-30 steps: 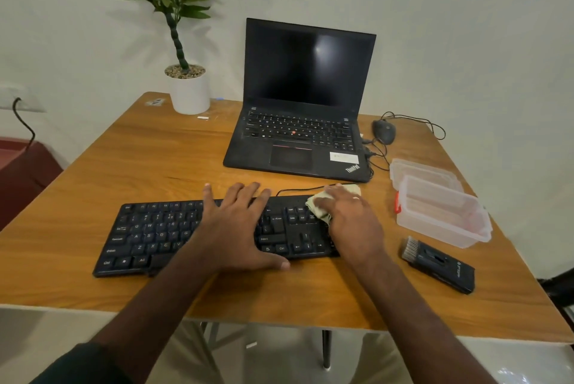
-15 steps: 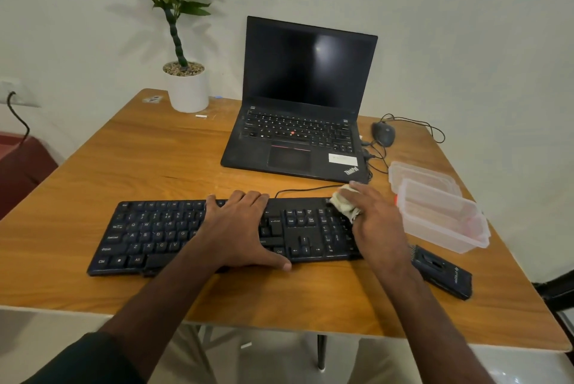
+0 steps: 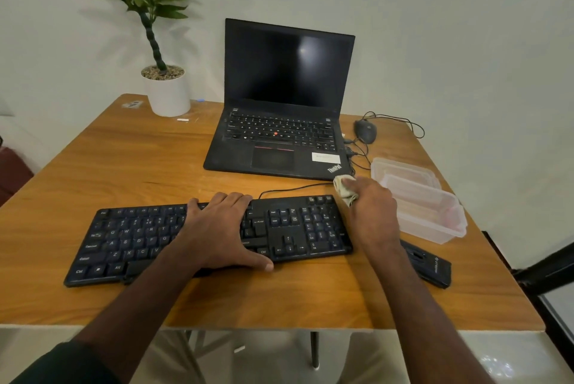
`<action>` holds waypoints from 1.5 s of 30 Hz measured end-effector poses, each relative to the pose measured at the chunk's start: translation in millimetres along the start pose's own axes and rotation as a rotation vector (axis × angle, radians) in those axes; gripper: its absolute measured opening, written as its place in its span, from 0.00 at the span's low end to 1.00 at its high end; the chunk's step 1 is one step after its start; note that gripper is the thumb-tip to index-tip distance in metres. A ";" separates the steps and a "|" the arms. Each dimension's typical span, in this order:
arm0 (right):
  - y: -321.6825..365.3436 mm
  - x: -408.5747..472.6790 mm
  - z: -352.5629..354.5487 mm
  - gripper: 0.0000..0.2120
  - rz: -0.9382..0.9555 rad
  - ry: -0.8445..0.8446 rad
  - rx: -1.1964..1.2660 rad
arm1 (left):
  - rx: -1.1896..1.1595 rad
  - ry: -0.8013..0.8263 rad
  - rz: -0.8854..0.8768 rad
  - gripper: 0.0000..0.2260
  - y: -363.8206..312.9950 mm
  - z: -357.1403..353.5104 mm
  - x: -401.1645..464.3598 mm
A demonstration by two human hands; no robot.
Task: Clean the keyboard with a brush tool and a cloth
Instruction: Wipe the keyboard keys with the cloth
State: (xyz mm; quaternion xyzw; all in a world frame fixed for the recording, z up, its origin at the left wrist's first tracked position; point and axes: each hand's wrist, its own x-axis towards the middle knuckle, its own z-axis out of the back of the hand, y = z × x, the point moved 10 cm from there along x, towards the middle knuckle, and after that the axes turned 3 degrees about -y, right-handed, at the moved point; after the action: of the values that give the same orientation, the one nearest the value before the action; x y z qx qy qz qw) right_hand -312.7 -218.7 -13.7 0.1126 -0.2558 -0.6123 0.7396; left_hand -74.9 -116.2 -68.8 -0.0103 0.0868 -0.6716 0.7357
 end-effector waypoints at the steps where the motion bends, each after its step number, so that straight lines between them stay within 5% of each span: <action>1: 1.8 2.4 -3.6 0.17 0.005 0.022 -0.034 | -0.001 -0.001 0.000 0.64 0.4 -0.1 -0.3; 7: -4.7 -0.2 -32.3 0.23 0.081 0.205 -0.224 | -0.018 -0.026 0.004 0.64 1.1 0.7 0.3; 15: -1.1 -11.1 -25.7 0.25 0.156 0.241 -0.278 | -0.012 -0.039 -0.001 0.63 -0.4 1.3 -0.2; 30: -5.0 -52.9 1.8 0.14 0.275 0.313 -0.237 | -0.011 -0.036 0.005 0.65 -0.3 0.6 0.2; 36: 11.6 -44.3 23.8 0.17 0.212 0.051 -0.015 | -0.020 -0.041 0.024 0.63 -11.1 1.8 4.7; 41: 57.8 -59.0 -5.2 0.29 0.271 0.086 0.076 | -0.056 -0.076 0.041 0.62 -27.5 4.2 6.8; 45: 76.1 -61.5 -1.4 0.28 0.272 0.009 0.174 | -0.083 -0.166 0.022 0.60 4.6 14.2 -16.9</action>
State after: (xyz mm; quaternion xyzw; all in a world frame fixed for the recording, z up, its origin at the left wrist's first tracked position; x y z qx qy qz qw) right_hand -254.7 -142.5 6.9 0.1434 -0.3175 -0.4815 0.8043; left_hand -69.8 -100.5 -53.5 -0.0956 0.0533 -0.6560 0.7468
